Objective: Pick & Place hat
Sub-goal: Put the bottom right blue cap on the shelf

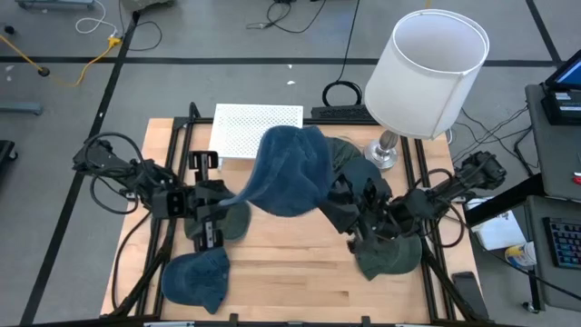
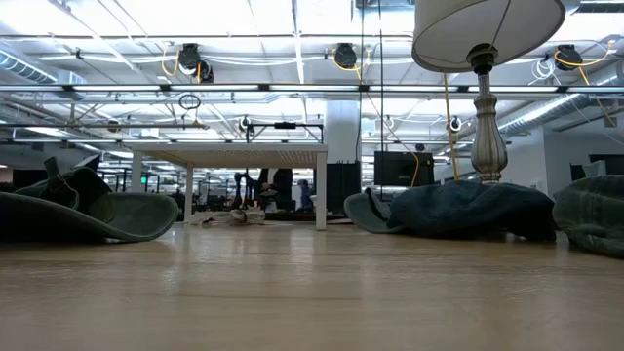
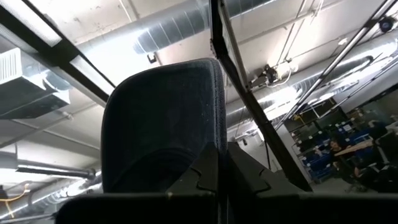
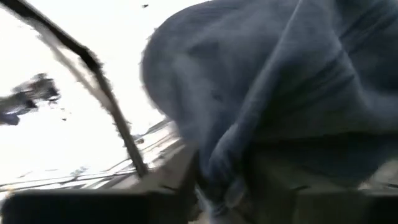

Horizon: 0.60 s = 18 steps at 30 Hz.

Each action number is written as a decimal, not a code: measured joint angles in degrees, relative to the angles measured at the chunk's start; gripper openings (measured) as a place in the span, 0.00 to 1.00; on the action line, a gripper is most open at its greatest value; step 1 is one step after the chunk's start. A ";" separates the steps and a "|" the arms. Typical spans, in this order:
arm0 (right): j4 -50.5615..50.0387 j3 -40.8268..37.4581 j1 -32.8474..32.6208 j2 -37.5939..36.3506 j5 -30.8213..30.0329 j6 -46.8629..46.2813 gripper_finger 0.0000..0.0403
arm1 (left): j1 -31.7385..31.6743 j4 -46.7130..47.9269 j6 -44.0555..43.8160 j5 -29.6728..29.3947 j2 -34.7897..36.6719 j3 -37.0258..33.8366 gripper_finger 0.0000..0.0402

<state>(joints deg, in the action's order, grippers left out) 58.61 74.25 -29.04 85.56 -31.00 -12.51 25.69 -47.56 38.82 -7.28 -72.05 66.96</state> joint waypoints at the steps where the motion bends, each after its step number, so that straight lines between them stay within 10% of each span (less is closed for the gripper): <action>1: 0.00 0.01 -0.16 -0.01 0.65 0.01 0.13 | 0.00 0.08 -0.05 -0.30 0.00 0.00 0.02; 18: 0.96 0.09 0.53 -2.92 11.79 -0.29 0.04 | 0.00 5.86 -16.79 -2.73 0.04 0.00 0.17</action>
<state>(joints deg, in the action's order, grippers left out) 59.57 74.35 -28.50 82.64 -19.21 -12.80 25.69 -41.70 22.03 -10.01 -72.01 66.96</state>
